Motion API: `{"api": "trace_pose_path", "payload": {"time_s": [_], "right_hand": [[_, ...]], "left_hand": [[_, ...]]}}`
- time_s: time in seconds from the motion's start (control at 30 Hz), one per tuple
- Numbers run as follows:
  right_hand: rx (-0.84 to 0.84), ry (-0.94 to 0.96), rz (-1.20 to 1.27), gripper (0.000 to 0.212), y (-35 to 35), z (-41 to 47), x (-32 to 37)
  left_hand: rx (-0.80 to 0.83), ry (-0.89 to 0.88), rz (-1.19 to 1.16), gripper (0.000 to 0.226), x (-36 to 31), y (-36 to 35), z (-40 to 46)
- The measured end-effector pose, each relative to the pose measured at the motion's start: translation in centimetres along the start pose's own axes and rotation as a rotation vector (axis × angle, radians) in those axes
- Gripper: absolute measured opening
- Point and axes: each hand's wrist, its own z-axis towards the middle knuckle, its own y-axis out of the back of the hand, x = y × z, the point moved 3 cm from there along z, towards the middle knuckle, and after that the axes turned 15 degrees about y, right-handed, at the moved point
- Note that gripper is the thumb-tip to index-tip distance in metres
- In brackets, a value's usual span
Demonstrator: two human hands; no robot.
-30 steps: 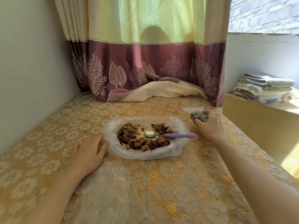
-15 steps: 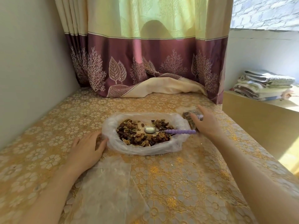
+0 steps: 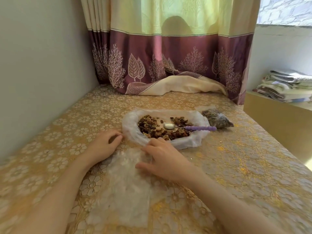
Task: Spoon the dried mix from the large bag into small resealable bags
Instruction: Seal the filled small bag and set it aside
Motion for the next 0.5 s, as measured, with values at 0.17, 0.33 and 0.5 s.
{"api": "trace_pose_path", "payload": {"time_s": [0.17, 0.33, 0.5], "right_hand": [[-0.142, -0.009, 0.109, 0.025, -0.7, -0.4, -0.4], [-0.299, -0.118, 0.369, 0.009, -0.5, -0.6, -1.1], [-0.689, -0.350, 0.856, 0.007, 1.3, -1.9, -3.4]], "left_hand": [[0.020, -0.009, 0.036, 0.025, 0.0, 0.1, -0.6], [-0.068, -0.029, 0.039, 0.022, -0.7, 0.2, -0.8], [-0.302, 0.014, -0.255, 0.022, -1.9, 1.9, -1.5]]}}
